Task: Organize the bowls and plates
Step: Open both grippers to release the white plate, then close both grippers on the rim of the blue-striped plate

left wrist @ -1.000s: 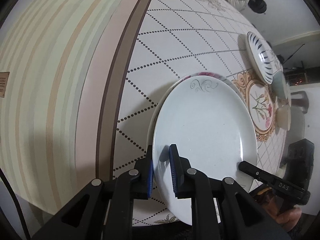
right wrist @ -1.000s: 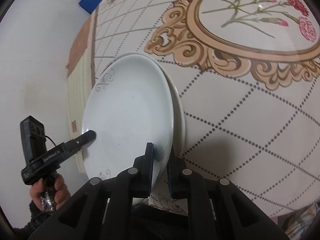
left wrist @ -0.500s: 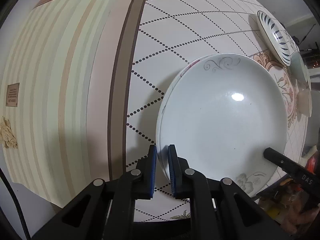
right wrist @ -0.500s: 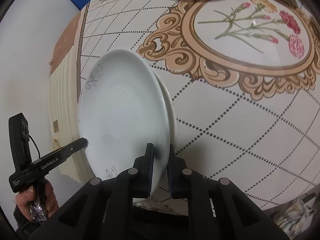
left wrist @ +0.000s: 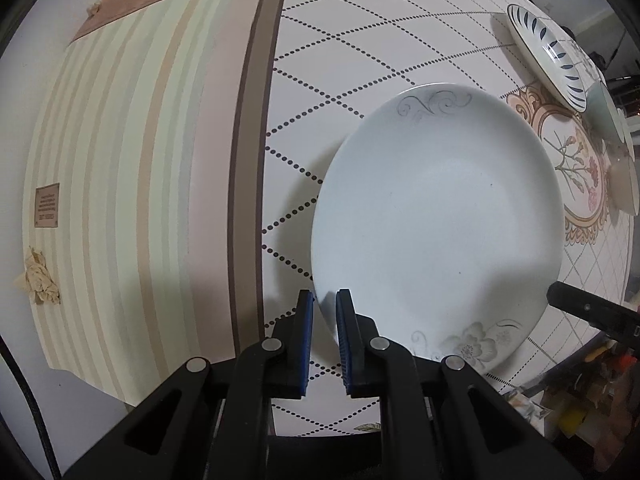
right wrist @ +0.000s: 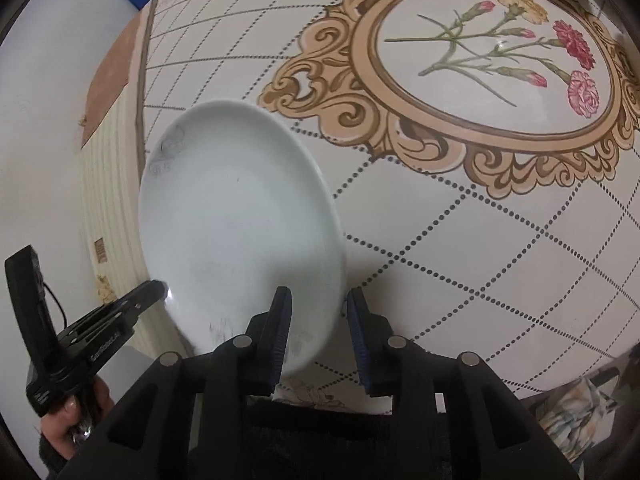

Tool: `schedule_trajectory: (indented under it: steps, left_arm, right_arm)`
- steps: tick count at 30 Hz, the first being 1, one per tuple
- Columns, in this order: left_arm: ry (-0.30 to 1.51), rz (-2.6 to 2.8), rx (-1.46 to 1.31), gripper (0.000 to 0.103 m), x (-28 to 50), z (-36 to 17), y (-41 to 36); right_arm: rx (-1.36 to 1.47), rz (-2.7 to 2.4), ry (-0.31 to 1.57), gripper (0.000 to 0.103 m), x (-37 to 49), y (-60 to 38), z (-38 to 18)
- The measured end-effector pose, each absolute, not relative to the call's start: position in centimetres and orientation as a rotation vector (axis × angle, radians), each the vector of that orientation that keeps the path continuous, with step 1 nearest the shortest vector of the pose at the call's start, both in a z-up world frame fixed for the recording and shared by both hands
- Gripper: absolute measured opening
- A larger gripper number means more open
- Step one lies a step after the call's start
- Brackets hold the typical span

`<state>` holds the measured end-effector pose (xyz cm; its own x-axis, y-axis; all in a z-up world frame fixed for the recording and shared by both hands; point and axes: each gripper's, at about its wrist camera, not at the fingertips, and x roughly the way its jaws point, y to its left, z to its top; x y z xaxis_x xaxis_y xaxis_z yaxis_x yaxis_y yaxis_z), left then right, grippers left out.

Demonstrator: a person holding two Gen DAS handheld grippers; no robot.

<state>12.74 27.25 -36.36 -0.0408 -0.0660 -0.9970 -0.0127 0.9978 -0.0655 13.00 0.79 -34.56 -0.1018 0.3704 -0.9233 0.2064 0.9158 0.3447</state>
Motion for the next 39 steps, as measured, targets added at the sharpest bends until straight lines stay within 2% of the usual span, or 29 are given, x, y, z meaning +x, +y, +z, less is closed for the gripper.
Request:
schedule_trajectory:
  steps: [4,6,7,8,9,10,11,12,13,15,16,19,22,30,32,34,36,37,39]
  left_arm:
    - [1.608,-0.002,-0.043,0.011,13.3,-35.1,26.3]
    - [1.594,0.017,-0.022,0.017,13.9,-33.5,26.0]
    - [1.585,0.017,-0.019,0.024,14.0,-32.8,25.6]
    - [1.57,0.02,-0.017,0.03,14.6,-32.0,25.2]
    - [1.557,0.016,-0.019,0.043,15.1,-31.3,24.7]
    - [1.532,0.005,-0.024,0.059,16.0,-30.3,24.1]
    - [1.508,-0.004,-0.026,0.069,16.7,-29.6,23.7]
    - [1.484,-0.015,-0.028,0.085,17.7,-28.8,23.1]
    - [1.463,-0.027,-0.024,0.089,18.7,-28.2,22.3]
    - [1.44,-0.039,-0.002,0.092,21.2,-27.7,20.1]
    - [1.424,-0.047,0.012,0.095,22.7,-27.4,18.8]
    - [1.392,-0.094,0.009,0.095,27.4,-27.2,15.7]
    - [1.374,-0.191,0.008,0.095,31.9,-27.7,12.4]
    - [1.453,-0.352,-0.039,0.094,40.9,-32.9,6.2]
    - [1.502,-0.387,-0.077,0.085,42.7,-34.8,5.3]
    - [1.541,-0.405,-0.085,0.064,43.8,-36.2,4.7]
    - [1.569,-0.421,-0.071,0.049,44.7,-37.3,4.2]
    - [1.579,-0.428,-0.057,0.044,45.1,-38.0,3.9]
    - [1.586,-0.442,-0.025,0.042,45.6,-38.6,3.2]
  right_arm:
    - [0.413,0.153,1.677,0.036,13.6,0.6,-33.5]
    - [0.379,0.139,1.659,0.056,14.2,0.1,-32.6]
    - [0.361,0.129,1.648,0.062,14.4,-0.2,-32.1]
    - [0.346,0.117,1.63,0.077,14.8,-0.6,-31.4]
    - [0.339,0.108,1.61,0.088,15.3,-1.2,-30.8]
    - [0.345,0.099,1.583,0.09,16.0,-2.1,-29.9]
    - [0.352,0.083,1.564,0.093,16.6,-3.0,-29.3]
    - [0.358,0.069,1.549,0.093,17.2,-3.7,-28.8]
    - [0.367,0.052,1.529,0.094,18.1,-4.8,-28.2]
    - [0.384,0.005,1.482,0.103,19.9,-6.9,-27.3]
    - [0.397,-0.023,1.443,0.103,20.9,-8.2,-26.7]
    - [0.427,-0.082,1.345,0.103,23.7,-11.7,-25.8]
    - [0.465,-0.098,1.326,0.103,26.8,-14.2,-26.5]
    - [0.812,-0.089,1.329,0.103,30.0,-18.7,-32.9]
    - [0.834,-0.099,1.327,0.099,30.1,-18.9,-34.2]
    - [0.867,-0.092,1.332,0.091,30.3,-18.8,-35.5]
    - [0.894,-0.095,1.334,0.082,30.7,-18.9,-36.9]
    - [0.904,-0.095,1.329,0.08,31.0,-18.9,-37.5]
    - [0.916,-0.098,1.326,0.075,31.4,-18.9,-38.3]
